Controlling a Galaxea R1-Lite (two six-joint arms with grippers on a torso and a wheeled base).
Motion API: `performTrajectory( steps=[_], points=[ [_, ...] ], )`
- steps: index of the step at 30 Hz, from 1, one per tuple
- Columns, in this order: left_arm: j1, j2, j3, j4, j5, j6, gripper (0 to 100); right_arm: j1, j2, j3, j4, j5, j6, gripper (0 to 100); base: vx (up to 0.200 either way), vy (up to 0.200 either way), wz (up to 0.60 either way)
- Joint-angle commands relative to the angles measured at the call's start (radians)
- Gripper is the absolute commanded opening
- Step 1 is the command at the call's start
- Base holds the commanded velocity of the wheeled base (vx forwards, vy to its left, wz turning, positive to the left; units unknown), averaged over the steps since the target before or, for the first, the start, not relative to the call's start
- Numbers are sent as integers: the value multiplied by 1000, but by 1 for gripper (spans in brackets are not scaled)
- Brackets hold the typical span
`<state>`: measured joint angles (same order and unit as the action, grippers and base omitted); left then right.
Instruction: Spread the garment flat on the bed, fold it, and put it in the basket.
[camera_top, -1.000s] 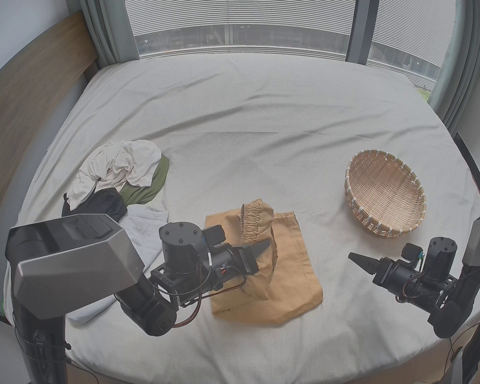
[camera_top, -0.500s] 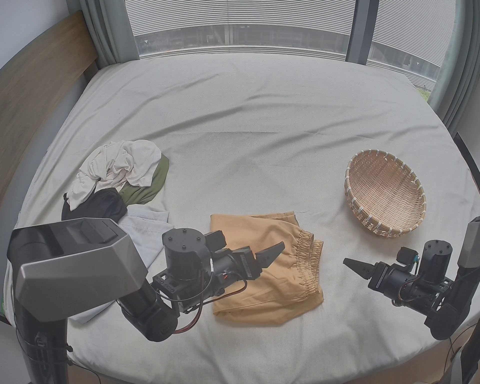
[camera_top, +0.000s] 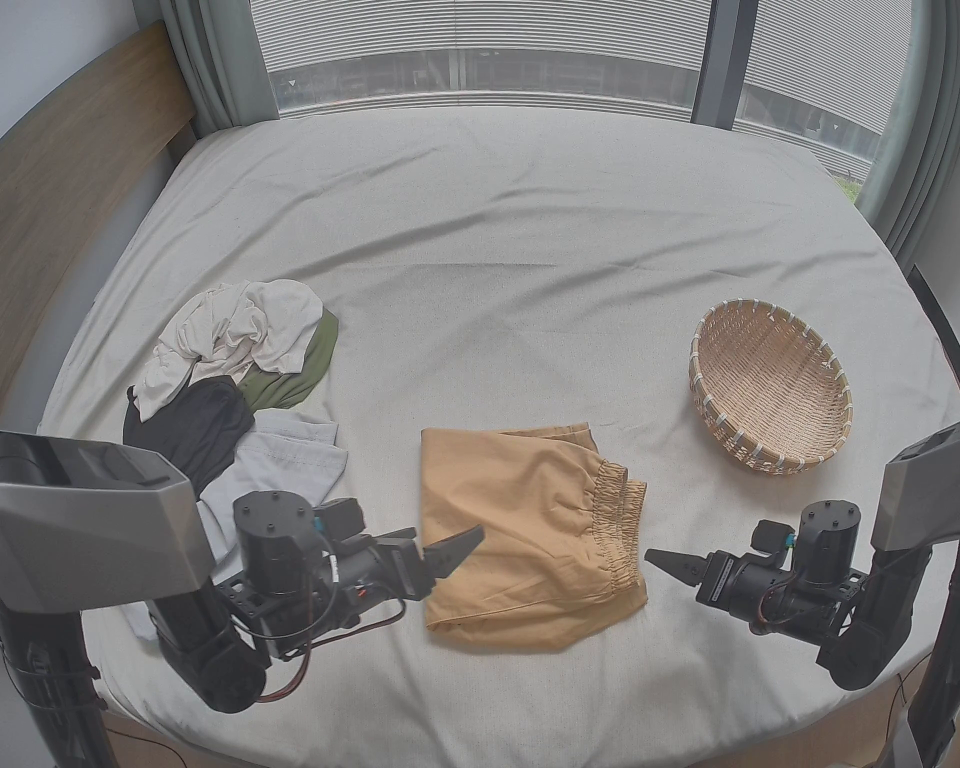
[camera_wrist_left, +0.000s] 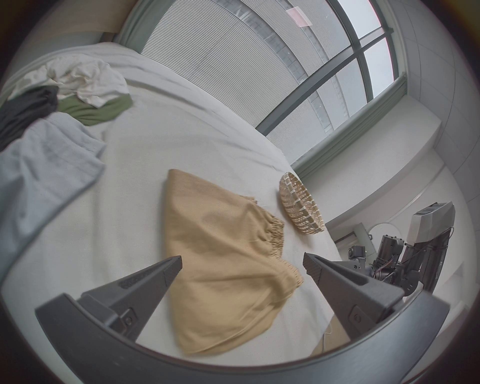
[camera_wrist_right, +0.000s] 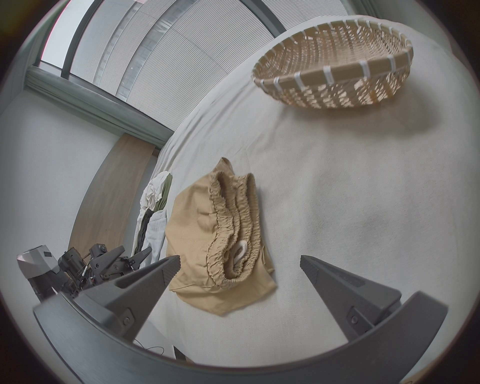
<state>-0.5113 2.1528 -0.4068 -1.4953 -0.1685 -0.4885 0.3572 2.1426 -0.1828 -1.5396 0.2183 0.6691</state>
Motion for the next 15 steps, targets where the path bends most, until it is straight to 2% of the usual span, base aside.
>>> performTrajectory(
  steps=[1, 2, 6, 15],
  points=[
    [96, -74, 117, -54, -8, 45, 100, 49, 82, -44, -1, -2, 9, 100, 0, 0, 0],
    [134, -83, 151, -56, -11, 91, 100, 63, 92, -63, -1, -2, 9, 100, 0, 0, 0],
    [191, -103, 204, -59, -23, 171, 100, 78, 112, -93, -1, -5, 9, 100, 0, 0, 0],
    [197, -156, 243, -57, -39, 171, 100, 78, 154, -135, -1, -5, 12, 100, 0, 0, 0]
  ],
)
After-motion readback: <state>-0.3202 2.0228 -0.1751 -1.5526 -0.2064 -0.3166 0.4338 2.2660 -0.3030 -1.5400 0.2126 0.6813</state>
